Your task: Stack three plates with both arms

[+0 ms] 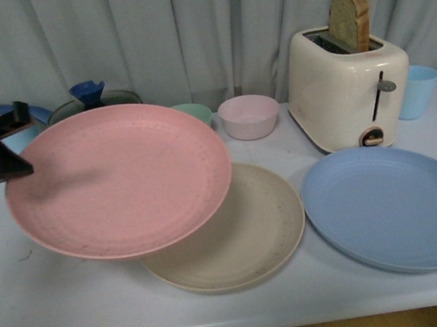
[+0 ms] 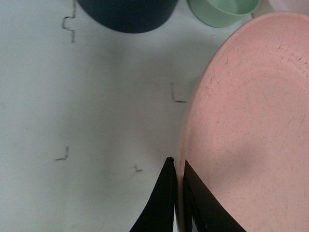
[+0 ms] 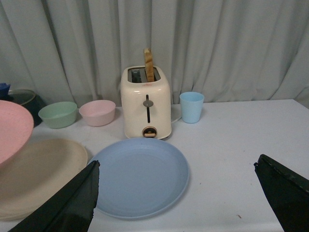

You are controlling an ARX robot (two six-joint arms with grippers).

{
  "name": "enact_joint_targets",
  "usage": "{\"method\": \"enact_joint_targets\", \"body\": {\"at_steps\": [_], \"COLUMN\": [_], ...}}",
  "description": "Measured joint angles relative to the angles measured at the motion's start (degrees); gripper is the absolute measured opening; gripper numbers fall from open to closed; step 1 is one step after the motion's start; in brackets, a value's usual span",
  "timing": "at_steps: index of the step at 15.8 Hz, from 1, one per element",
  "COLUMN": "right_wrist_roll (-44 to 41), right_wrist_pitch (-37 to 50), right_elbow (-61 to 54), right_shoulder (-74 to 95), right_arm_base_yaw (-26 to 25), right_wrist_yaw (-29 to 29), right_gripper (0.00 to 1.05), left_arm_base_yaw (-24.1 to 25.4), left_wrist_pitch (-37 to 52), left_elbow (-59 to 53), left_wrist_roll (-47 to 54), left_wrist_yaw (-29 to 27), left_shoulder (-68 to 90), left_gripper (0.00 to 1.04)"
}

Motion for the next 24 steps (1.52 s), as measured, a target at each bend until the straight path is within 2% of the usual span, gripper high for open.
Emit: {"method": "enact_joint_targets", "body": {"at_steps": [5,14,18,24], "right_wrist_roll": [0.0,0.0,0.0,0.0], "right_wrist_pitch": [0.0,0.0,0.0,0.0], "right_elbow": [0.0,0.0,0.0,0.0], "right_shoulder": [0.0,0.0,0.0,0.0], "right_arm_base_yaw": [0.0,0.0,0.0,0.0], "right_wrist_yaw": [0.0,0.0,0.0,0.0], "right_gripper": [0.98,0.98,0.98,0.98], "left_arm_base_yaw": [-7.3,-12.6,-13.2,-10.8], "left_wrist_pitch": [0.8,1.0,2.9,2.7], "left_elbow": [0.6,8.0,10.0,11.2], "left_wrist_roll": [-2.3,-2.6,-1.7,2.6], "left_wrist_yaw": [-2.1,-4.6,-5.5,-7.0], "left_shoulder": [5.3,14.1,17.2,17.5], "left_gripper": [0.03,0.03,0.03,0.03]}}
